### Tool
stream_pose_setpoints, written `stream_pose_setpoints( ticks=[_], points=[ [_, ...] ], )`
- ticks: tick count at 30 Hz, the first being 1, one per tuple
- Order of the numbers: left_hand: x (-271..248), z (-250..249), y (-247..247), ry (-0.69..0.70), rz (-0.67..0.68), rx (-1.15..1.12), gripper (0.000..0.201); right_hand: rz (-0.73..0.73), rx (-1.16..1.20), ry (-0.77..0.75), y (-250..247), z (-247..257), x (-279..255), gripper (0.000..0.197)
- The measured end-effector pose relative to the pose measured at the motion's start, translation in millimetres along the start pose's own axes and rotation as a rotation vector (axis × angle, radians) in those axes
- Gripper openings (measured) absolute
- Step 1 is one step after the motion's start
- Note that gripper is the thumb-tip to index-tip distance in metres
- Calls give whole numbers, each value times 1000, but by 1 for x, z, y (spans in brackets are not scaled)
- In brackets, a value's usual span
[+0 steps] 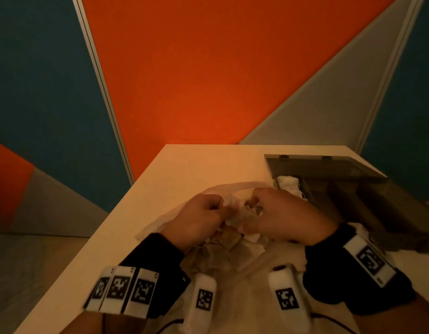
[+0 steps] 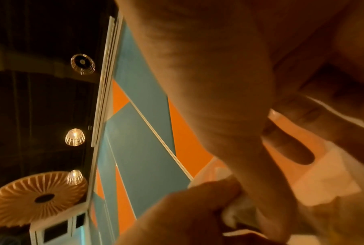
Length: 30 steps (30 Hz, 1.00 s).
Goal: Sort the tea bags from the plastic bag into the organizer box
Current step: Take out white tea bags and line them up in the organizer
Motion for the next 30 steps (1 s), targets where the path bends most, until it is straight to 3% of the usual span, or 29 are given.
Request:
stream_pose_setpoints(
  ticks=[2,7,10,14,21,26,30],
  points=[
    [-3,-4,2,52,23,-53,57,-11,117,-20,-6,6,-4,45],
    [-11,-14,0,150,133,-149,31,-1,292,-127,-12,12,-6,5],
    [-14,-18,-4,157,159,-146,28,-8,316,-115,-17,9,-5,12],
    [-16,-17,-12,141,165,-125,49,-125,243,-79,-25,3,-5,13],
    [-27,-28,-14,124,185,-349,47,-224,155,-29,-30,0,-8,9],
    [-32,-38,-22,170,48,-546,38,-248,112,46,-40,-9,-7,8],
    [-32,-44,-23,180,-20,-545,25,-188,235,26,-54,-6,-19,8]
  ],
)
Point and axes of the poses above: each hand's wrist, its own x-axis towards the middle knuckle, its own y-axis out of the palm, z = x × y, the point moved 2 cm from there along x, towards the middle knuckle, and after that the axes turned 8 degrees about y, right-handed, at the moved point
